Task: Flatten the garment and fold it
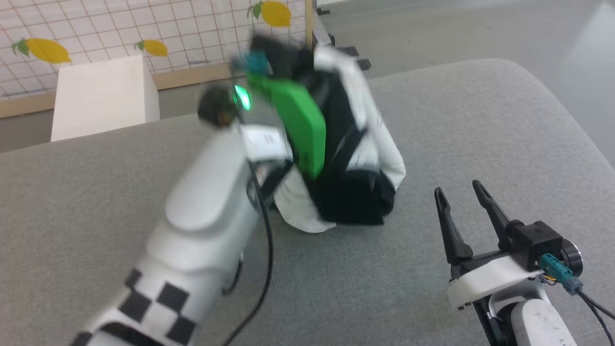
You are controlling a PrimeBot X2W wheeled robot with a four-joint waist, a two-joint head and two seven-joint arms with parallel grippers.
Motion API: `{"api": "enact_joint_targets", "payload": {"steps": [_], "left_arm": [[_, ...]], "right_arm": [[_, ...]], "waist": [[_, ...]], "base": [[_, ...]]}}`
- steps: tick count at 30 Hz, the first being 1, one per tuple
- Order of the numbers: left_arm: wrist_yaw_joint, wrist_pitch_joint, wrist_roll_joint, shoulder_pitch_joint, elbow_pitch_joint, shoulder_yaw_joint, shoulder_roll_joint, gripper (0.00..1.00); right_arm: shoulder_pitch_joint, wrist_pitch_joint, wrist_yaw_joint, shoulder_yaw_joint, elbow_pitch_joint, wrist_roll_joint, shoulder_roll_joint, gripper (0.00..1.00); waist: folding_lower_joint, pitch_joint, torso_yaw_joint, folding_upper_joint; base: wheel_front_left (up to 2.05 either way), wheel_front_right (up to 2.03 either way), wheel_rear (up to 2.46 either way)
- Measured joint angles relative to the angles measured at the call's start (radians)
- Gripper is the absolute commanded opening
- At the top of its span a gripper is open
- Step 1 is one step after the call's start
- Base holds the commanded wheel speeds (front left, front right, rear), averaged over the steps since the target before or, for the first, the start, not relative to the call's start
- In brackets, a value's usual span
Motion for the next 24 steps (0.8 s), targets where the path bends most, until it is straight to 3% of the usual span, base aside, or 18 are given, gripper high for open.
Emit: {"api": "enact_joint_targets", "payload": {"steps": [8,11,12,13,16,24], "left_arm": [[0.003,0.171,0.001,0.207,0.198,-0.140,-0.005,0.00],[0.031,0.206,0.003,0.233,0.274,-0.162,-0.010,0.00],[0.043,0.206,0.003,0.232,0.279,-0.159,-0.012,0.74],[0.053,0.198,0.003,0.232,0.278,-0.151,-0.015,1.00],[0.083,0.123,-0.007,0.233,0.259,-0.117,-0.017,1.00],[0.176,-0.273,-0.021,0.250,0.056,0.024,0.032,1.00]], "right_arm": [[-0.005,0.000,0.000,0.016,0.001,0.011,0.000,1.00],[-0.009,-0.002,0.000,0.020,0.007,0.018,0.000,1.00],[-0.009,-0.002,0.000,0.019,0.009,0.018,0.000,1.00],[-0.009,-0.002,0.000,0.018,0.010,0.018,0.000,1.00],[-0.009,-0.002,0.000,0.007,0.011,0.018,0.000,1.00],[-0.009,-0.002,0.000,-0.016,0.009,0.017,0.000,1.00]], "waist": [[0.0000,0.039,-0.029,0.0000],[0.0000,0.058,-0.041,0.0000],[0.0000,0.060,-0.041,0.0000],[0.0000,0.060,-0.040,0.0000],[0.0000,0.060,-0.032,0.0000],[0.0000,0.042,0.009,0.0000]], "base": [[0.00,0.00,0.00],[0.00,0.00,0.00],[0.00,0.00,0.00],[0.00,0.00,0.00],[0.00,0.00,0.00],[0.00,0.00,0.00]]}}
